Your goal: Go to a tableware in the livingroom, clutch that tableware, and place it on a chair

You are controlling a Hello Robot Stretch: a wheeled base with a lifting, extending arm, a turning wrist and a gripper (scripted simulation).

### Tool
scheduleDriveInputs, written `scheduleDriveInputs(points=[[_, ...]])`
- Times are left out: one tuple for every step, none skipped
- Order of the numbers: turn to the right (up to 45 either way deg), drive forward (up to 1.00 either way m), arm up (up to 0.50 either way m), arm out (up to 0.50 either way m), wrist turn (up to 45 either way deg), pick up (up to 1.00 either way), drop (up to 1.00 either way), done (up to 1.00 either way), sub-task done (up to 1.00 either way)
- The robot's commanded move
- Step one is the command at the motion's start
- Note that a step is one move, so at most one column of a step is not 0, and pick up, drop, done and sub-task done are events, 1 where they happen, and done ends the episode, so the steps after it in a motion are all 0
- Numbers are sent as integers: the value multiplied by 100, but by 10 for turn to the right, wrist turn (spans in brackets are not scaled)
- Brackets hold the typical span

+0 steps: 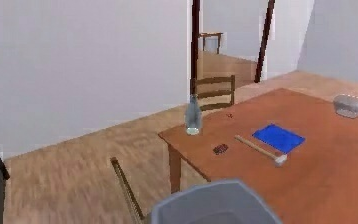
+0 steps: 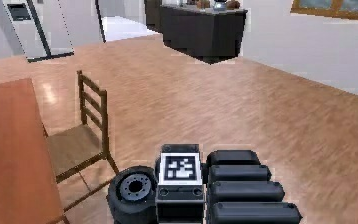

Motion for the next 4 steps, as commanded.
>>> scheduleDriveInputs(points=[[30, 0, 0, 0, 0, 0, 0, 0, 0], [-420, 0, 0, 0, 0, 0, 0, 0, 0], [0, 20, 0, 0, 0, 0, 0, 0, 0], [450, 0, 0, 0, 0, 0, 0, 0, 0]])
